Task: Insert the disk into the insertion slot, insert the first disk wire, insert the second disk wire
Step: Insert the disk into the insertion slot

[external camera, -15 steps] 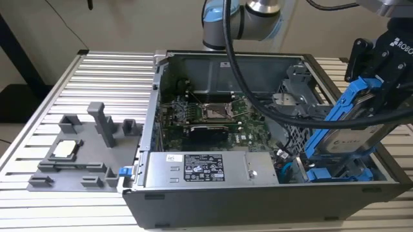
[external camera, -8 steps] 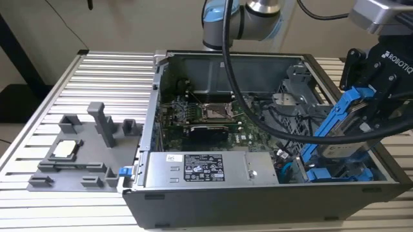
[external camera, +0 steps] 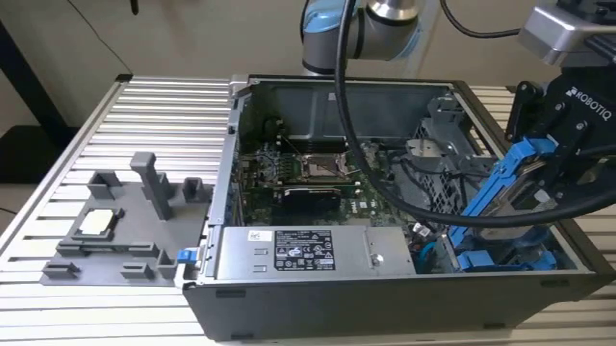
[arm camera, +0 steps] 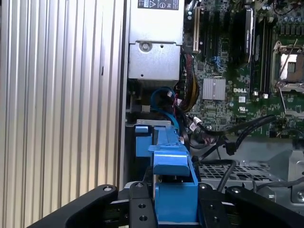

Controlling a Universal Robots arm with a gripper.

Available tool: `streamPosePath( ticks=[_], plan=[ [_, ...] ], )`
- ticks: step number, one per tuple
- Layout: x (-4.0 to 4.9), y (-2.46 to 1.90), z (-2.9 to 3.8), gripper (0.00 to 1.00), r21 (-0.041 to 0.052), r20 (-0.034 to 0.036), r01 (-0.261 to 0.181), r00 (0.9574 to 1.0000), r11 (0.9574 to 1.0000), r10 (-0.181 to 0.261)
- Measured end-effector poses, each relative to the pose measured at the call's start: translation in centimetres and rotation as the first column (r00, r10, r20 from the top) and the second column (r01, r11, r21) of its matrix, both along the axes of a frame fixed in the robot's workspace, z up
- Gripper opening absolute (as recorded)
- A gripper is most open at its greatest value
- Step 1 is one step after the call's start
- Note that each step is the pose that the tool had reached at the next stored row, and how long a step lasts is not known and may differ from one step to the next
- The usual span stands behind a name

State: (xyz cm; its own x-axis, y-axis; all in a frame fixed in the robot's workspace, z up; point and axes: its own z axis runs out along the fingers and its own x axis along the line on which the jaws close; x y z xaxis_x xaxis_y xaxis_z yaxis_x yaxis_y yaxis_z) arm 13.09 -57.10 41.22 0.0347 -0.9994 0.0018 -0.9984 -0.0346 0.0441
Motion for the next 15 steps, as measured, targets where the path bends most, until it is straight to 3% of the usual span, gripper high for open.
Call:
streamPosePath(
  ticks=[15],
  plan=[
    [0.20, -0.14, -2.64, 0.33, -0.0001, 0.0000, 0.000, 1.0000, 1.0000, 0.000]
  ],
)
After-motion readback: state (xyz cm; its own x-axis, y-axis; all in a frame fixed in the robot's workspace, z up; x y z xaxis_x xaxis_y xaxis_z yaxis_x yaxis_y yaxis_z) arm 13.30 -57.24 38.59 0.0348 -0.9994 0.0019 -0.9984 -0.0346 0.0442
